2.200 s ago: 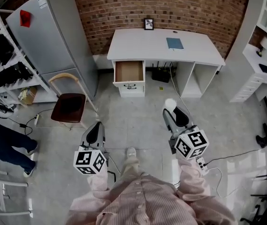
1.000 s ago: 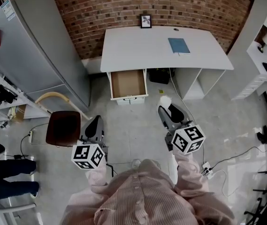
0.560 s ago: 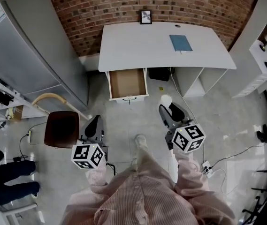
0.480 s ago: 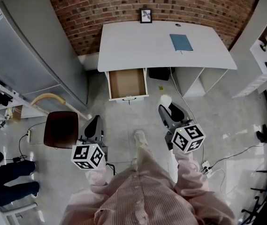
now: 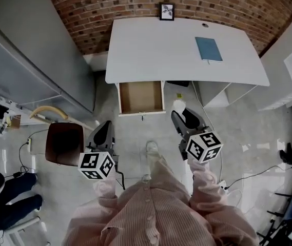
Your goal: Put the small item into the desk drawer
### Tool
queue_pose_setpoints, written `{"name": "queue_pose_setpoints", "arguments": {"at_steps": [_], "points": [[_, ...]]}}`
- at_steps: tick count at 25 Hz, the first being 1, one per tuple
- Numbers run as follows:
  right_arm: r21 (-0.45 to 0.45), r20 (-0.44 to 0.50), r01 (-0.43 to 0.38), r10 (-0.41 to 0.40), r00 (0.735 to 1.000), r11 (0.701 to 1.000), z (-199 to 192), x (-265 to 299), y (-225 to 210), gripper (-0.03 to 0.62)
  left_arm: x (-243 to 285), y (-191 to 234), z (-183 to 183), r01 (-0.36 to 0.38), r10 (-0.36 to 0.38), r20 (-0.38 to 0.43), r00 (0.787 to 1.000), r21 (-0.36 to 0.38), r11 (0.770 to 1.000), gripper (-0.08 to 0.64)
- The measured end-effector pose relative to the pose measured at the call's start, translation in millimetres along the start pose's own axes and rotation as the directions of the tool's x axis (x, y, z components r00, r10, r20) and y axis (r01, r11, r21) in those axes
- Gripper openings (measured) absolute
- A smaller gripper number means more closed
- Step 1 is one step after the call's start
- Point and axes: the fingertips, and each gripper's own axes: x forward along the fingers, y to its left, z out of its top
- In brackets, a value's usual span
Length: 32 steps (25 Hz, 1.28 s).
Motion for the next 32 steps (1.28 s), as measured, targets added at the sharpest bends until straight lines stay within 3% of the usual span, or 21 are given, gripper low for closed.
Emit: {"name": "queue_pose_setpoints", "arguments": {"at_steps": [8,17,32], "points": [[0.017,-0.094,-0.067,0.068,0.993,0.998,-6.2,71.5,-21.5,0.158,54.1,21.2,-7.3,-0.023,0.021,-0.049,0.999,-0.042,0.999,-0.002],[0.032,-0.206,-0.14,0.144,0.968,0.99,-28.2,121.4,-35.3,0.158,102.8,34.9,-32.8,-0.045,0.034,-0.13,0.991,-0.087,0.995,-0.002],[0.027,-0.445,-0.222,0.21,0.871,0.975,-96.1,194.0,-55.7,0.158,157.0,60.7,-83.0,-0.107,0.052,-0.278,0.959,-0.187,0.977,-0.002]]}}
